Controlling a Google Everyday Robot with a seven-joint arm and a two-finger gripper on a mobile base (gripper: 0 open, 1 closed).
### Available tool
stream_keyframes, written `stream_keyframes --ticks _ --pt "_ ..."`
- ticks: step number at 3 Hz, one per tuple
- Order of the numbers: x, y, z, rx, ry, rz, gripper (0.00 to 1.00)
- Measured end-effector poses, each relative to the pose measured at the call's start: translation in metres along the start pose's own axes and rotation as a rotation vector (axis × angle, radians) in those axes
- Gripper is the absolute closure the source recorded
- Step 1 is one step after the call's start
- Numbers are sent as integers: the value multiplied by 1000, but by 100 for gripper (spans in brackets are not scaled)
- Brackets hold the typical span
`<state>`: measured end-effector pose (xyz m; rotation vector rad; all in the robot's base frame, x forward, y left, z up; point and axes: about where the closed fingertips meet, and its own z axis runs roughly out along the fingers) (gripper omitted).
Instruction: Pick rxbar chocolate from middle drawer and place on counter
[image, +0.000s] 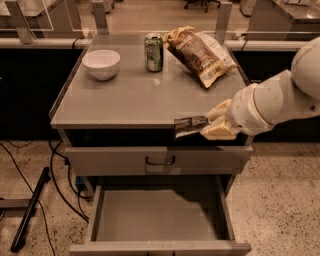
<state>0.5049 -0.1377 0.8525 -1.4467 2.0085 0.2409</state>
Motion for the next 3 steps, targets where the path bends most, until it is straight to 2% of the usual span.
stream_keyframes --ticks 1,2,3 --pt "-21 -34 4 32 -1 19 100" --pt "-31 -60 20 36 7 46 100" --pt "-27 -81 45 22 16 109 100"
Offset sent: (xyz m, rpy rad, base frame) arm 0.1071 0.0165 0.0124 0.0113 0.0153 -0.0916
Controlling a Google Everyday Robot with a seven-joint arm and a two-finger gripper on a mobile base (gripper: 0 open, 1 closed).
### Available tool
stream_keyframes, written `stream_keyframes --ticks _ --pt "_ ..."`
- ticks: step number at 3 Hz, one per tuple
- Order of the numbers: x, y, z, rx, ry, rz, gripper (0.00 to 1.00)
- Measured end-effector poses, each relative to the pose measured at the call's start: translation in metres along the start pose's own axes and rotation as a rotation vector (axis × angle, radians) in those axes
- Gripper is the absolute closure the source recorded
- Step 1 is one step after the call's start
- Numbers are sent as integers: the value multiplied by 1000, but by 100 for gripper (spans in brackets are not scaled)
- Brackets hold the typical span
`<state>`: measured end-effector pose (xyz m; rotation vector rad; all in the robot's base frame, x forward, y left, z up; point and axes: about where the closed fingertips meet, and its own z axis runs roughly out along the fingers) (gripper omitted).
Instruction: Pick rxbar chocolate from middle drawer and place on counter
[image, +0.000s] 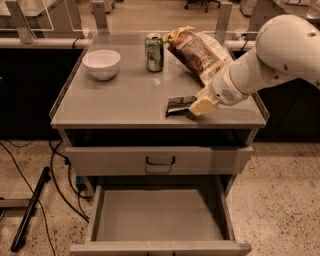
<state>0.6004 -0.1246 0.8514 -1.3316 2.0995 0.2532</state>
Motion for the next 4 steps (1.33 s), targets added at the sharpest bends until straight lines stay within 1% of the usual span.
stream_keyframes --ticks 1,2,3,4 --pt "8 -8 17 -22 8 64 100" --pt "16 -10 26 -49 -6 115 98" --pt "15 -10 25 -49 -6 115 74" --pt "15 -10 25 -49 -6 115 52"
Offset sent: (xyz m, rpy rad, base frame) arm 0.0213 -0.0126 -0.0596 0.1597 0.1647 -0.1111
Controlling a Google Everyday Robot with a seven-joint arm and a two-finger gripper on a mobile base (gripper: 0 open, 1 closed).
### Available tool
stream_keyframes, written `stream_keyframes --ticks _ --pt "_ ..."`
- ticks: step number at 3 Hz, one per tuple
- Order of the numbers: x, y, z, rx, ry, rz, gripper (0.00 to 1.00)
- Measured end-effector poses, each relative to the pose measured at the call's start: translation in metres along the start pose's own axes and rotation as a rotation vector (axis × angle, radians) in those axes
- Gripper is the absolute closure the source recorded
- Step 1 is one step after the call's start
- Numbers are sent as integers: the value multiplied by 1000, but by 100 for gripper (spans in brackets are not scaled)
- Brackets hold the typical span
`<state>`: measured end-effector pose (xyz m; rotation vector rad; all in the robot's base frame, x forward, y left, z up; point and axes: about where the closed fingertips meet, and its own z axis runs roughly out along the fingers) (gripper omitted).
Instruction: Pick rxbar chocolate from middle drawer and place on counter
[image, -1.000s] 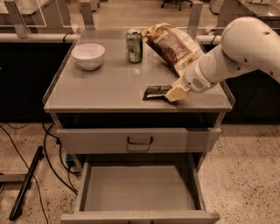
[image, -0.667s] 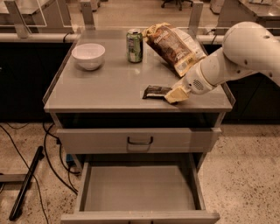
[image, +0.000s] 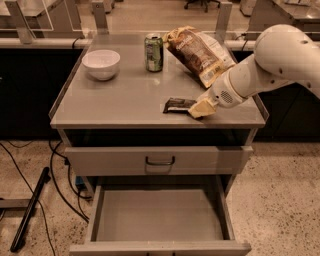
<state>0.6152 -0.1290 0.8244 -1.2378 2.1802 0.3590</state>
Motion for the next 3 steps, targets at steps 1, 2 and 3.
stream_keyframes --ticks 1,2,3 --pt "-1 0 1 1 1 4 27" --pt "-3 0 0 4 -2 8 0" --pt "-5 0 0 4 -4 8 0"
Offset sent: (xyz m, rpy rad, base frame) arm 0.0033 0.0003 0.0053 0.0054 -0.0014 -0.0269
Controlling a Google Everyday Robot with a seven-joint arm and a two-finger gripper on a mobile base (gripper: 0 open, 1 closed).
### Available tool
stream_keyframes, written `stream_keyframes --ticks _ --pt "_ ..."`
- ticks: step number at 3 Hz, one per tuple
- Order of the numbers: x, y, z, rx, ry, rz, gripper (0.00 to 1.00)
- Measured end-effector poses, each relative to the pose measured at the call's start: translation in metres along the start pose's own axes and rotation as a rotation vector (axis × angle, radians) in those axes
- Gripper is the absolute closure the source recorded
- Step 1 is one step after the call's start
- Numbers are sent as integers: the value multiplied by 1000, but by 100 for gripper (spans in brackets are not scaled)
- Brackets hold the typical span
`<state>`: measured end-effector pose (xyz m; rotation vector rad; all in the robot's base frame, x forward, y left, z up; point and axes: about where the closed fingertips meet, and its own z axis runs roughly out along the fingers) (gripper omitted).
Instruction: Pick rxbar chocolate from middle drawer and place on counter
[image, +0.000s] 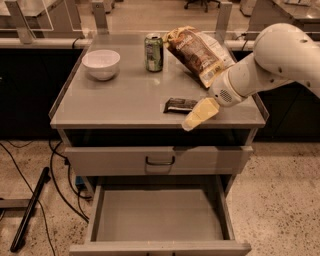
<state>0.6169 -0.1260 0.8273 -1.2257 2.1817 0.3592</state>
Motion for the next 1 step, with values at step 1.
stream_keyframes --ticks 1 --pt "-21 2 -10 7 -32 -34 0"
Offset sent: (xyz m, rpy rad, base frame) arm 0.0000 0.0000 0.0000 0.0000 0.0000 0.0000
